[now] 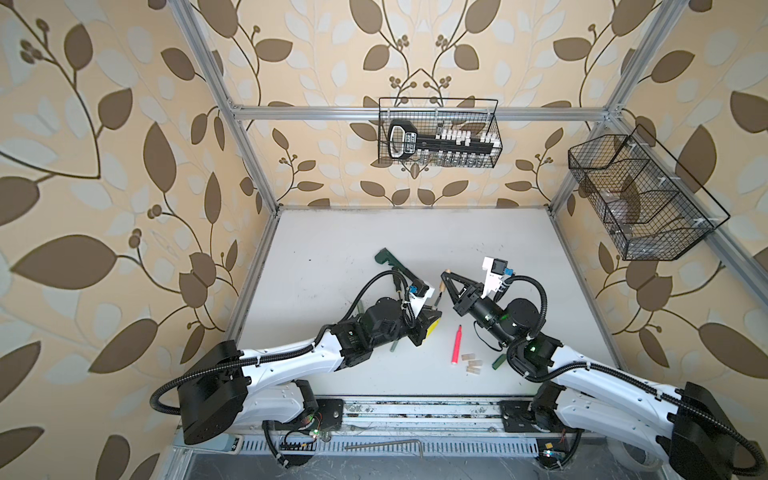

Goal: Insert the pens into the pen caps
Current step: 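Lower the beige cap with the right gripper down onto the pen nib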

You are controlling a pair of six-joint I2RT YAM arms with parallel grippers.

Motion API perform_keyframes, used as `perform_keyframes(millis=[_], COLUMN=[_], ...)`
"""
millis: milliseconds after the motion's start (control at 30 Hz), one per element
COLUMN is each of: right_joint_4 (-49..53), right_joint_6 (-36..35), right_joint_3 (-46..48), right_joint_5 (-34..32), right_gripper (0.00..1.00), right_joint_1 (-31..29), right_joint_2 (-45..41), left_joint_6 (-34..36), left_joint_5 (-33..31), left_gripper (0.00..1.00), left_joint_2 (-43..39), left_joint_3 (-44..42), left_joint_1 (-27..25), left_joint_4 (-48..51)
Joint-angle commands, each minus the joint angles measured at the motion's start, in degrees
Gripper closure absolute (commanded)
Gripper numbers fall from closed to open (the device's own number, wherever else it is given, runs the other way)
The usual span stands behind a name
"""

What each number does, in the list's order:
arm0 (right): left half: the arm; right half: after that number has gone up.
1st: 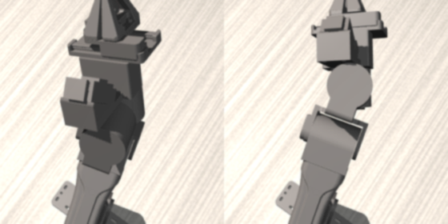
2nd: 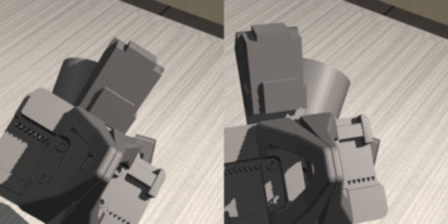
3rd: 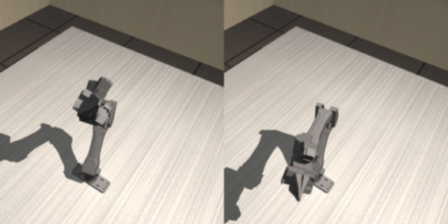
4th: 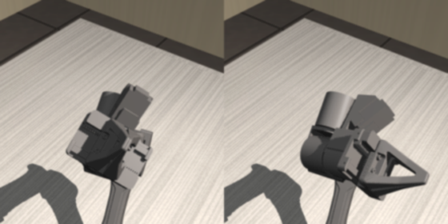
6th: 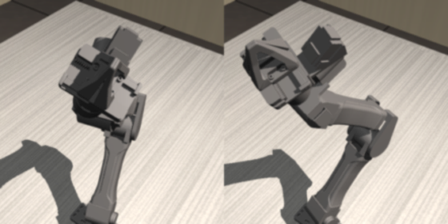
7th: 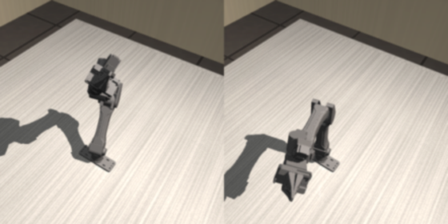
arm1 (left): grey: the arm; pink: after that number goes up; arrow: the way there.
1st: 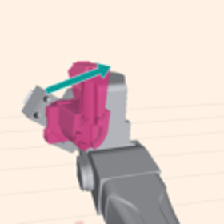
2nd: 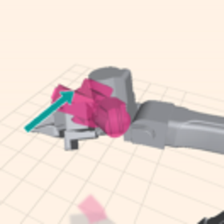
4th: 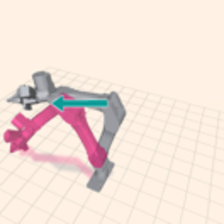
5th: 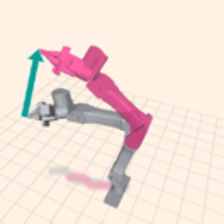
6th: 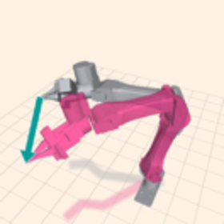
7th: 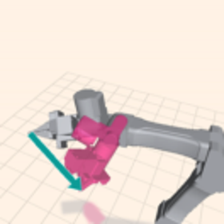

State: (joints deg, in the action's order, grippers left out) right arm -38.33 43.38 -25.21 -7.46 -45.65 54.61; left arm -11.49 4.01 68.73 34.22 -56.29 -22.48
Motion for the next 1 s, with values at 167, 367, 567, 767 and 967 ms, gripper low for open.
perform_keyframes(millis=[167, 367, 567, 767, 967], right_joint_4=[-0.53, -1.22, -4.68, -1.25, -0.8], right_joint_6=[-1.3, -1.18, 1.09, 0.52, 1.55], right_joint_3=[-0.46, -0.32, 0.97, 0.27, 3.63], right_joint_5=[0.17, 1.3, -1.73, -11.68, -20.2], right_gripper=[1.0, 1.0, 1.0, 1.0, 1.0], right_joint_1=[-0.25, -0.4, -4.06, -12.71, -20.45], right_joint_2=[1.28, 1.77, 3.13, 3.83, 4.49], left_joint_6=[0.58, 0.5, -1.23, -1.93, -2.39], left_joint_5=[-1.79, -2.95, -5.37, -5.76, -2.4], left_gripper=[1.0, 1.0, 1.0, 1.0, 1.0], left_joint_2=[-2.35, -2.46, -3.37, -4.84, -4.93], left_joint_3=[1.64, 1.63, 2.17, 1.5, 1.27], left_joint_1=[-0.22, -0.2, -0.14, -0.08, -0.13], left_joint_4=[-1.91, -1.69, -0.52, -0.86, -2.02])
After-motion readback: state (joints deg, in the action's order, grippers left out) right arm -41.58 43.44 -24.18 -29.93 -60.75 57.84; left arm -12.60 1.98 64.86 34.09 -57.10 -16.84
